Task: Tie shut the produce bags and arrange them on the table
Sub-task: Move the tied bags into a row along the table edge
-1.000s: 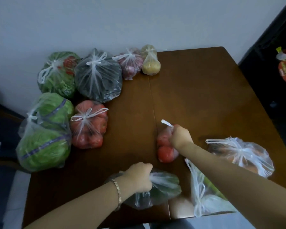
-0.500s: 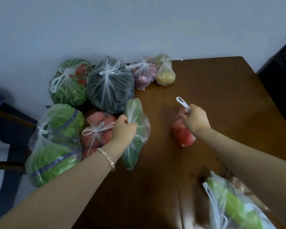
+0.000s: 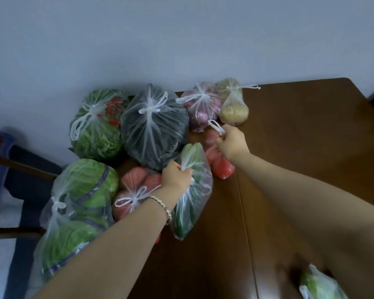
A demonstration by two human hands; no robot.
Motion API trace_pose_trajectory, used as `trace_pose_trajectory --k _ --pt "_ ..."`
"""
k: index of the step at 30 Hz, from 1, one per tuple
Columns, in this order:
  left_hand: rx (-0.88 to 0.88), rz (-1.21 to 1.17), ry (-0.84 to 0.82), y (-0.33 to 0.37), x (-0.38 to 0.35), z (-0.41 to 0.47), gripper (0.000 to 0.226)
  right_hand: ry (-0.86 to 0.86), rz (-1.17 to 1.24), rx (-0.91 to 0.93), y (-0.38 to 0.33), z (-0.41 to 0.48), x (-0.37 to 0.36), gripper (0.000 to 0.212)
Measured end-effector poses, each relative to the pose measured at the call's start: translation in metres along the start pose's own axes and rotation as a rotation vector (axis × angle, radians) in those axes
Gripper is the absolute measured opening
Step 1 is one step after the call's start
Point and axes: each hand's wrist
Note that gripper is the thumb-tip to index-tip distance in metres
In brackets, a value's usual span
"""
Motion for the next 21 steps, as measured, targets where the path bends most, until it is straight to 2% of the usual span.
trace_pose_trajectory --k 3,6,9,11,12,14,15,17,19,21 --pt "0.066 -0.024 0.005 -0.002 -0.002 -0.003 0.021 -0.020 0.045 -0.041 -0.003 0.000 -0.007 0.031" --pt "0.090 -0.024 0.011 -0.001 -0.001 -0.006 0.017 -0.067 0.074 -0.057 0.005 -0.013 -0.005 0.007" --pt "0.102 0.136 -0.034 0.005 0.000 -0.018 0.042 -0.090 0.129 -0.105 0.023 -0.044 0.015 0.048" --pt "-0.011 0.467 -0.004 0.012 0.000 -0.033 0.051 -0.125 0.074 -0.113 0.041 -0.067 0.032 0.054" --pt "-0.129 0.625 0.020 0.019 -0.005 -0.047 0.052 -0.144 0.021 -0.114 0.056 -0.082 0.047 0.048" --pt "-0.380 0.776 0.038 0.031 -0.017 -0.074 0.051 -0.211 -0.089 -0.137 0.085 -0.107 0.079 0.031" --pt "-0.487 0.790 -0.004 0.037 -0.028 -0.092 0.048 -0.231 -0.156 -0.155 0.100 -0.122 0.099 0.025" --pt "-0.628 0.751 -0.219 0.044 -0.051 -0.128 0.041 -0.243 -0.342 -0.188 0.131 -0.149 0.135 0.022" --pt "-0.656 0.687 -0.509 0.047 -0.077 -0.167 0.034 -0.206 -0.532 -0.237 0.159 -0.174 0.165 0.022" --pt "-0.663 0.687 -0.697 0.047 -0.106 -0.205 0.034 -0.143 -0.701 -0.317 0.186 -0.199 0.189 0.031"
Point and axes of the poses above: each hand's wrist, its own z-axis towards the middle knuckle, its own x-axis out of the back of the hand, y = z × x, and after that the axes turned 3 degrees about -x, right-handed
